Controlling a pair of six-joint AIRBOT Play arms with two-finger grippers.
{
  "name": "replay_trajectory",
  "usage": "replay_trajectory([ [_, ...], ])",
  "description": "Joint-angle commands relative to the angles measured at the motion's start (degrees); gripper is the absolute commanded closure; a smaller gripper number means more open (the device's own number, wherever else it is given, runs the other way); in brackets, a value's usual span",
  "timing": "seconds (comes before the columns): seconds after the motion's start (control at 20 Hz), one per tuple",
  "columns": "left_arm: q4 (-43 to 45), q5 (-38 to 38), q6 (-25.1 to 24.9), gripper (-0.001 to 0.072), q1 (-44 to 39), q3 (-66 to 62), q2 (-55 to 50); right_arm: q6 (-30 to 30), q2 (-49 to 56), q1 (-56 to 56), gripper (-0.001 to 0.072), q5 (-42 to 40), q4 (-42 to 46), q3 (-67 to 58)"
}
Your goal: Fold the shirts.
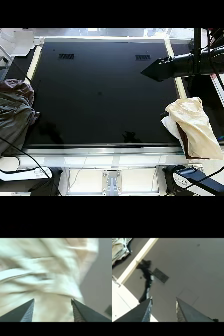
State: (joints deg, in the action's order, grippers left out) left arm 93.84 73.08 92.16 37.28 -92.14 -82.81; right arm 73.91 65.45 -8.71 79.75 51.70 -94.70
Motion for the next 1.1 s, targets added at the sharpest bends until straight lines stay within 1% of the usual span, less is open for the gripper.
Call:
replay_trajectory([
  [0.0, 0.79, 0.59, 4.55, 0.0168, 9.79, 0.28, -1.42, 0.09, 0.04, -0.02, 0.0379, -1.05, 0.61, 0.00],
  [0.1, -4.20, 3.63, 4.50, 0.0168, 13.68, 0.59, -3.02, 0.09, 0.04, -0.02, 0.0379, -3.04, 0.68, 0.00],
  [0.2, -12.48, 7.52, 4.28, 0.0167, 15.89, 0.66, -6.47, 0.11, 0.04, -0.02, 0.0379, -5.64, 0.68, 0.00],
  [0.25, -17.57, 8.96, 2.19, 0.0153, 16.04, 0.66, -8.50, 0.13, 0.04, -0.02, 0.0379, -6.51, 0.66, 0.00],
  [0.3, -23.85, 10.10, -1.16, 0.0087, 15.89, 0.66, -10.82, 0.17, 0.04, -0.02, 0.0379, -7.19, 0.63, 0.00],
  [0.35, -29.81, 10.36, -3.58, 0.0047, 15.17, 0.66, -12.79, 0.50, 0.04, -0.02, 0.0379, -7.37, 0.63, 0.00],
  [0.4, -35.23, 10.36, -6.03, 0.0047, 14.14, 0.66, -14.67, 1.03, 0.04, -0.02, 0.0379, -7.32, 0.63, 0.00],
  [0.45, -38.27, 10.10, -7.69, 0.0047, 13.11, 0.66, -16.04, 2.45, 0.04, -0.02, 0.0379, -7.26, 0.61, 0.00],
  [0.6, -38.23, 8.11, -7.80, 0.0046, 9.92, 0.66, -18.67, 5.05, 0.04, -0.02, 0.0379, -7.06, 0.61, 0.00],
  [0.8, -36.85, 6.56, -7.74, 0.0046, 8.28, 0.66, -21.42, 5.09, 0.04, -0.02, 0.0379, -7.10, 0.61, 0.00],
  [0.95, -36.22, 6.99, -7.78, 0.0046, 8.35, 0.66, -22.73, 5.16, 0.04, -0.02, 0.0379, -7.08, 0.55, 0.00],
  [1.05, -32.35, 7.82, -7.76, 0.0046, 8.81, 0.63, -22.69, 5.14, 0.04, -0.02, 0.0379, -7.15, 0.57, 0.00],
])
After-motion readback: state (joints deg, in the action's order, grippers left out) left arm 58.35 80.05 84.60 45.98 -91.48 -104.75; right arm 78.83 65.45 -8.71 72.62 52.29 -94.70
